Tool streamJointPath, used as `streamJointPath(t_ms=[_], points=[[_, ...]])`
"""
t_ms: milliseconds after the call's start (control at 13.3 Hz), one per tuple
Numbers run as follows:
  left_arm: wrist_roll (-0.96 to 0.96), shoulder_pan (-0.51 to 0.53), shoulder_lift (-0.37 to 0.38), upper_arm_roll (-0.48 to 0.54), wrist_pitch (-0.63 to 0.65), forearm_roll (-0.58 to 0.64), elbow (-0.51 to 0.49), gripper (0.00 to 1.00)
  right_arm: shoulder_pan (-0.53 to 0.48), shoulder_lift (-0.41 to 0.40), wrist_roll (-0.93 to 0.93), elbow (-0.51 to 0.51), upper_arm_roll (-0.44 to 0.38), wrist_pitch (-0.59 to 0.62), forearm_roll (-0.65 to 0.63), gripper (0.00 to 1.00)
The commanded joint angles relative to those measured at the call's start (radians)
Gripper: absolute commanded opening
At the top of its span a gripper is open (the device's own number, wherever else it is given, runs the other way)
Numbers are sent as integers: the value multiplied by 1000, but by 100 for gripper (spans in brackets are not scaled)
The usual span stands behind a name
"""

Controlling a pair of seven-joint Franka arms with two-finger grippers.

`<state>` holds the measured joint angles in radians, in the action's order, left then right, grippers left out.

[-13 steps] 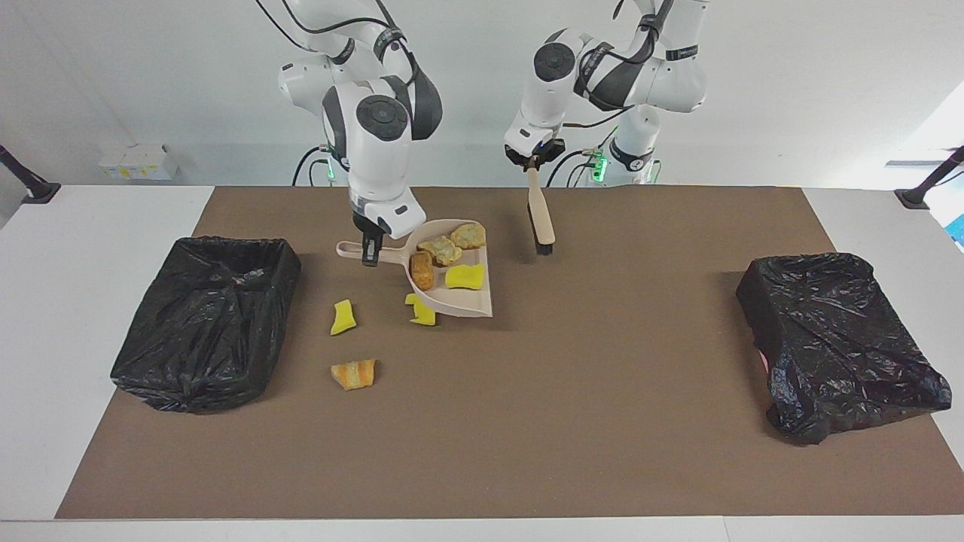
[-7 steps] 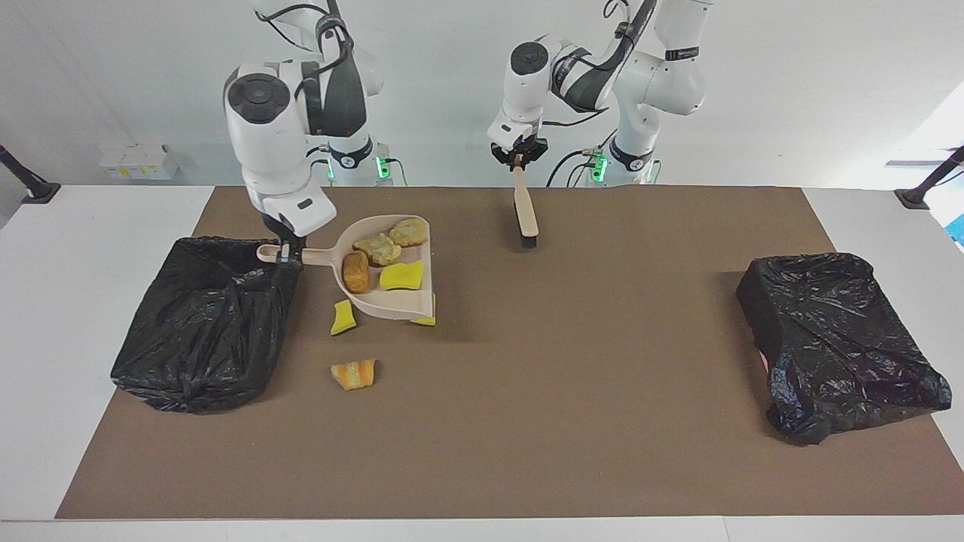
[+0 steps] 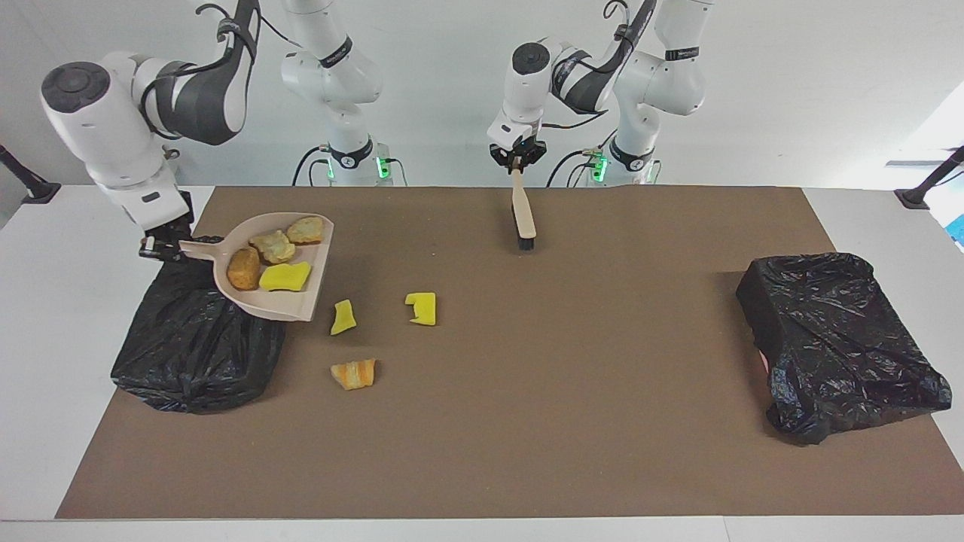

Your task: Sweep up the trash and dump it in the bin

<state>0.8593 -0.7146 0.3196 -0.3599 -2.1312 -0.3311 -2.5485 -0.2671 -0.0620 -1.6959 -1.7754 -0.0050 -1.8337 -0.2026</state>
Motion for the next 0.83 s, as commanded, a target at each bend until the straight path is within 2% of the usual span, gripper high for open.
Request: streamJointPath(t_ms=[0, 300, 525, 676, 751], points=[[-25, -22, 6, 13, -41, 12, -35, 0, -36, 1, -10, 11, 11, -27, -101, 0], [-28, -22, -33, 13, -64, 12, -36, 0, -109, 4, 5, -36, 11, -201, -268, 0], [-28, -22, -34, 13, -62, 12, -35, 0, -118, 5, 154, -45, 10, -182, -406, 0], [-26, -22, -34, 13, -62, 12, -35, 8, -103, 4, 217, -29, 22, -110, -518, 0], [-25, -20, -34, 13, -65, 12, -35, 21, -98, 4, 248, -24, 26, -75, -547, 0]])
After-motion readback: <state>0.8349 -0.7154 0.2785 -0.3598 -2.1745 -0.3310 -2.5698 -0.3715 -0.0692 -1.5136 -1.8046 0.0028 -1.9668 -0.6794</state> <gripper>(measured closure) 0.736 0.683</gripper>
